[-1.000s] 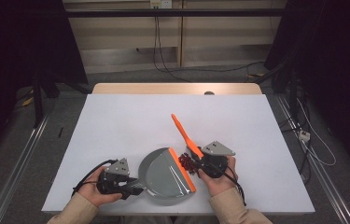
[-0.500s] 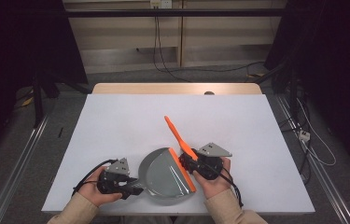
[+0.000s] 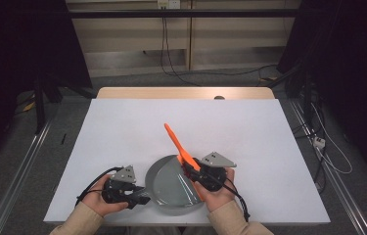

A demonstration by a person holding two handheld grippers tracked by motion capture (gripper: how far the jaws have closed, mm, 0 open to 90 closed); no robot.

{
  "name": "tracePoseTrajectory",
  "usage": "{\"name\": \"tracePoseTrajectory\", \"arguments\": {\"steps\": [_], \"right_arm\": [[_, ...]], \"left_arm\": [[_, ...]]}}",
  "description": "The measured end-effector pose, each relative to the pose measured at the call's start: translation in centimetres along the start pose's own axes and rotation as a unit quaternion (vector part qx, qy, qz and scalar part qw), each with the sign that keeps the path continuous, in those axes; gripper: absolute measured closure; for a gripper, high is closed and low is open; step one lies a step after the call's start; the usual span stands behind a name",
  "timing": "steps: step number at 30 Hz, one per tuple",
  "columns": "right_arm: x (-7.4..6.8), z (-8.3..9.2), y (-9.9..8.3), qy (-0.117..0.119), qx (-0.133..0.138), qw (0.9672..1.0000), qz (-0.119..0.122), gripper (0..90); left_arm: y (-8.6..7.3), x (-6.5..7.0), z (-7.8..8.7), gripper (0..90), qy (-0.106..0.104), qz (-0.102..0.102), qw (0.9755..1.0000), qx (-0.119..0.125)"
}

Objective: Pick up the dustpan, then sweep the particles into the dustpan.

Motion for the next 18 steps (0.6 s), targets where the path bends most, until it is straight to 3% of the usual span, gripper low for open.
{"name": "tracePoseTrajectory", "arguments": {"steps": [18], "right_arm": [[-0.74, 0.14, 0.04, 0.004, 0.009, 0.9999, 0.005, 69.8]], "left_arm": [[-0.04, -0.12, 0.06, 62.4, -0.001, 0.004, 1.0, 0.001]]}}
Point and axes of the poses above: each handheld gripper's, and its own axes: z roughly backward along the jaws, y roughly out of its top, x roughly to its right, the point moved 5 cm from there along -z, roughly forward along the jaws, and after that the axes turned 3 degrees about z, right-handed, at the moved point
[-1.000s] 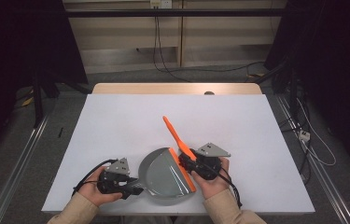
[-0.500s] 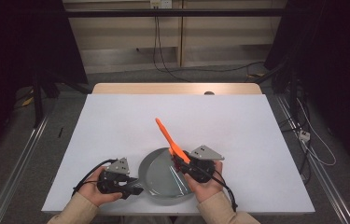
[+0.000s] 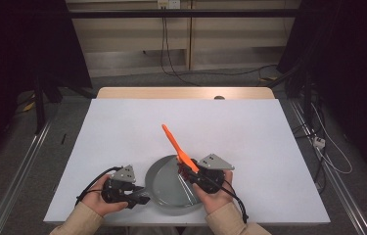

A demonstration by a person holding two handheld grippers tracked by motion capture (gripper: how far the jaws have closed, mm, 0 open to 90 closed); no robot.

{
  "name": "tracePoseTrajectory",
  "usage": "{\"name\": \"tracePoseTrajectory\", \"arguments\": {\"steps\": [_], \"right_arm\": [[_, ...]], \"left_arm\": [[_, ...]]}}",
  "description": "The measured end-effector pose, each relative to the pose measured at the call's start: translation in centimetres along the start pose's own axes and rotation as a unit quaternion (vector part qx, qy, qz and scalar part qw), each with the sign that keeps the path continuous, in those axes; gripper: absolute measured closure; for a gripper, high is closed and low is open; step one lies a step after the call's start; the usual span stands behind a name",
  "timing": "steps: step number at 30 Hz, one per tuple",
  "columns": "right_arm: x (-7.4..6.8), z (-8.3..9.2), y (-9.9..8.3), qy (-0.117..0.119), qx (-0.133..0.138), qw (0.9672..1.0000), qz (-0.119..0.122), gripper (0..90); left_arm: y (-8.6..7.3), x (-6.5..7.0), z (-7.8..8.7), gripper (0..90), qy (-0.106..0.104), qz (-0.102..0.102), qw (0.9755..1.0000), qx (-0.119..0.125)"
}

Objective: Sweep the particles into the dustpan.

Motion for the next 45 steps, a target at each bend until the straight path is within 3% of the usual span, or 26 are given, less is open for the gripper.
{"name": "tracePoseTrajectory", "arguments": {"steps": [10, 17, 23, 27, 33, 36, 39, 45], "right_arm": [[-2.4, -0.4, 0.7, 0.023, 0.01, 0.9995, 0.02, 70.2], [-3.1, -0.5, 1.5, 0.05, 0.024, 0.9984, 0.012, 70.7], [-1.3, 0.1, 3.1, 0.05, 0.049, 0.9975, -0.003, 70.7], [0.6, 0.5, 3.7, 0.03, 0.053, 0.9981, -0.001, 70.7], [3.5, 0.3, 1.9, -0.017, 0.04, 0.9989, 0.014, 70.7], [4.1, 0.1, 0.5, -0.038, 0.033, 0.9985, 0.02, 70.7], [3.4, 0.0, -0.3, -0.041, 0.037, 0.9981, 0.027, 70.7], [0.2, -0.4, -0.4, -0.019, 0.031, 0.9982, 0.048, 70.2]], "left_arm": [[0.0, 0.0, 0.0, 62.4, 0.005, 0.002, 1.0, -0.001], [-0.1, -0.1, 0.0, 62.5, 0.001, 0.003, 1.0, 0.002], [-0.1, -0.1, 0.0, 62.4, 0.003, 0.004, 1.0, 0.003], [-0.1, -0.2, 0.0, 62.5, 0.002, 0.005, 1.0, 0.004], [-0.1, -0.2, 0.1, 62.5, 0.005, 0.006, 1.0, 0.002], [-0.1, -0.2, 0.1, 62.4, 0.004, 0.008, 1.0, 0.001], [-0.1, -0.2, 0.1, 62.5, 0.0, 0.009, 1.0, 0.003], [-0.1, -0.2, 0.0, 62.4, 0.001, 0.005, 1.0, 0.0]]}}
Point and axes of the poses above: each handheld gripper's, and its own axes: z roughly backward along the jaws, y roughly out of its top, x roughly to its right, the point moved 5 cm from there along -z, roughly forward along the jaws, and after that the axes turned 3 degrees about z, right-handed, at the moved point
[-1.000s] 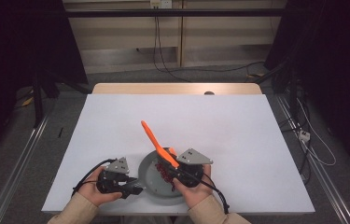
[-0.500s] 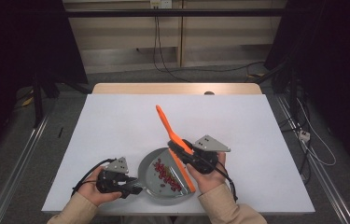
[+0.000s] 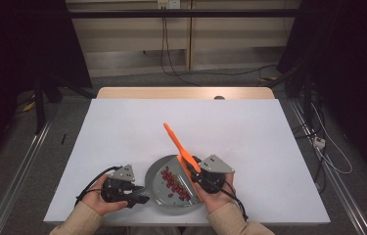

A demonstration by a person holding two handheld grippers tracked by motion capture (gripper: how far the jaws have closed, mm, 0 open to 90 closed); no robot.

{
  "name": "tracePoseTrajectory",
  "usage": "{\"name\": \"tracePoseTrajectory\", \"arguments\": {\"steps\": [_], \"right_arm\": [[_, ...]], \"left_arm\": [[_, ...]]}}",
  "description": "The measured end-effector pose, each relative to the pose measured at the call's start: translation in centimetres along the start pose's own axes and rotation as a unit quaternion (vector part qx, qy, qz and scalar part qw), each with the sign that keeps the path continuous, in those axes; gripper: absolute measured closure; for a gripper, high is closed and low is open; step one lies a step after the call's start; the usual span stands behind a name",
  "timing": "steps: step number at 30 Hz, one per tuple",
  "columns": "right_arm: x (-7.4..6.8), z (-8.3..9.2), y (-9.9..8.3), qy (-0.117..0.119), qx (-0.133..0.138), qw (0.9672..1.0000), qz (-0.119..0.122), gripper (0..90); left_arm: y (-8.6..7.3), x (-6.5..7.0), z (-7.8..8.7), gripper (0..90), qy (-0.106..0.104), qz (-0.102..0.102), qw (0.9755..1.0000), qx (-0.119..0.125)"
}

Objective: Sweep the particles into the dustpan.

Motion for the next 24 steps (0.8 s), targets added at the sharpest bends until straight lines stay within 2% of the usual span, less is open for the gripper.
{"name": "tracePoseTrajectory", "arguments": {"steps": [3, 5, 8, 11, 14, 15, 17, 20, 24], "right_arm": [[-0.8, 0.1, 0.6, 0.01, 0.015, 0.9998, 0.004, 70.5], [-1.3, 0.2, 1.1, 0.031, 0.017, 0.9992, -0.018, 70.7], [-1.9, 0.0, 1.4, 0.035, 0.022, 0.9991, -0.005, 70.7], [-1.2, 0.0, 1.6, 0.033, 0.025, 0.9991, -0.008, 70.6], [-0.2, 0.4, 2.0, 0.03, 0.034, 0.9987, -0.021, 70.6], [0.1, 0.6, 2.1, 0.028, 0.036, 0.9987, -0.021, 70.6], [0.7, 0.8, 2.3, 0.024, 0.039, 0.9986, -0.025, 70.6], [1.4, 1.0, 2.4, 0.02, 0.041, 0.9985, -0.028, 70.6], [2.4, 1.3, 2.6, 0.013, 0.044, 0.9986, -0.029, 70.7]], "left_arm": [[0.0, 0.1, 0.0, 62.3, 0.005, 0.0, 1.0, 0.003], [-0.1, 0.1, -0.1, 62.2, 0.001, -0.002, 1.0, 0.006], [-0.1, 0.1, -0.1, 61.8, 0.004, -0.002, 0.9999, 0.012], [-0.1, 0.1, -0.1, 62.3, 0.006, -0.005, 0.9999, 0.013], [-0.1, 0.1, 0.0, 62.7, 0.013, -0.004, 0.9998, 0.016], [-0.1, 0.0, 0.0, 62.8, 0.014, -0.01, 0.9997, 0.017], [0.0, 0.1, -0.1, 62.9, 0.013, -0.008, 0.9994, 0.029], [0.2, -0.2, 0.2, 63.0, 0.027, -0.008, 0.9987, 0.043], [0.2, -0.5, 0.6, 63.0, 0.029, -0.007, 0.998, 0.055]]}}
Point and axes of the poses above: each handheld gripper's, and its own axes: z roughly backward along the jaws, y roughly out of its top, x roughly to its right, the point moved 5 cm from there along -z, roughly forward along the jaws, and after that the axes turned 3 degrees about z, right-handed, at the moved point
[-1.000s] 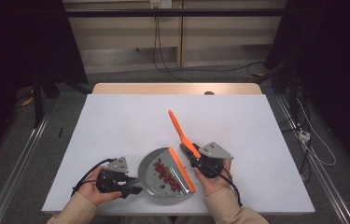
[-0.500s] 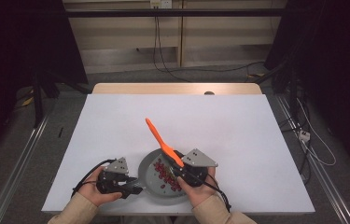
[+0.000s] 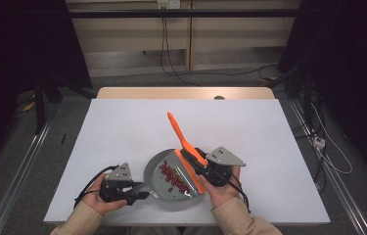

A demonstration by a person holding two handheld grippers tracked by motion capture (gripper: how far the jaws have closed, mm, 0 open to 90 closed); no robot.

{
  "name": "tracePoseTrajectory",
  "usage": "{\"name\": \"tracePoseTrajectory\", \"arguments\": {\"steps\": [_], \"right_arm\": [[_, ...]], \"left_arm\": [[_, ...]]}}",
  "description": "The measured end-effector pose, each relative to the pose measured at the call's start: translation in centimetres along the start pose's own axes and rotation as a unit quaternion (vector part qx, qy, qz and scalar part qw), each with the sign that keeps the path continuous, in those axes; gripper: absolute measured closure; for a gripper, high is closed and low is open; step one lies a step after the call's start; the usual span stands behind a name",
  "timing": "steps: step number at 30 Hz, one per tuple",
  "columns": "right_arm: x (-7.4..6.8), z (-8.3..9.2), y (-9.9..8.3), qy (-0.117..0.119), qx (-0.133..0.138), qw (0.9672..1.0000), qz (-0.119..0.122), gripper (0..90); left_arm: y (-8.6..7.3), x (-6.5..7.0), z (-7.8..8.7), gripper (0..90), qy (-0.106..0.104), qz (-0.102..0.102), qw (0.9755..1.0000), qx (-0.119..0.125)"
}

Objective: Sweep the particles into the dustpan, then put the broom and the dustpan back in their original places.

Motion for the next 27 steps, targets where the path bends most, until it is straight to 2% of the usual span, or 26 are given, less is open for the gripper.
{"name": "tracePoseTrajectory", "arguments": {"steps": [3, 5, 9, 14, 17, 24, 25, 27], "right_arm": [[0.7, 0.2, 0.3, -0.006, 0.002, 1.0, -0.001, 70.6], [1.1, 0.4, 0.5, -0.01, 0.005, 0.9999, -0.005, 70.6], [1.9, 0.6, 0.7, -0.016, 0.006, 0.9998, -0.003, 70.7], [2.8, 0.8, 0.5, -0.029, -0.001, 0.9996, -0.003, 70.6], [3.5, 1.0, 0.3, -0.035, -0.003, 0.9993, -0.012, 70.6], [5.0, 1.7, -0.3, -0.047, -0.007, 0.9985, -0.027, 70.6], [5.3, 1.8, -0.4, -0.048, -0.007, 0.9984, -0.03, 70.6], [5.9, 2.0, -0.4, -0.054, -0.007, 0.998, -0.03, 70.6]], "left_arm": [[-0.1, -0.3, 0.2, 63.0, 0.014, 0.002, 0.9999, 0.006], [-0.1, -0.5, 0.3, 62.9, 0.012, 0.007, 0.9998, 0.017], [0.0, -0.8, 1.0, 62.9, 0.027, 0.012, 0.9991, 0.03], [0.2, -1.5, 1.7, 62.9, 0.041, 0.03, 0.9975, 0.049], [0.3, -1.8, 2.2, 62.9, 0.047, 0.037, 0.9969, 0.051], [0.3, -2.9, 3.0, 62.8, 0.079, 0.063, 0.9928, 0.063], [0.3, -3.2, 3.1, 62.8, 0.084, 0.073, 0.9914, 0.069], [0.2, -3.7, 3.4, 62.8, 0.097, 0.079, 0.9898, 0.068]]}}
Point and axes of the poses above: each handheld gripper's, and its own axes: z roughly backward along the jaws, y roughly out of its top, x roughly to its right, the point moved 5 cm from there along -z, roughly forward along the jaws, and after that the axes turned 3 degrees about z, right-handed, at the moved point
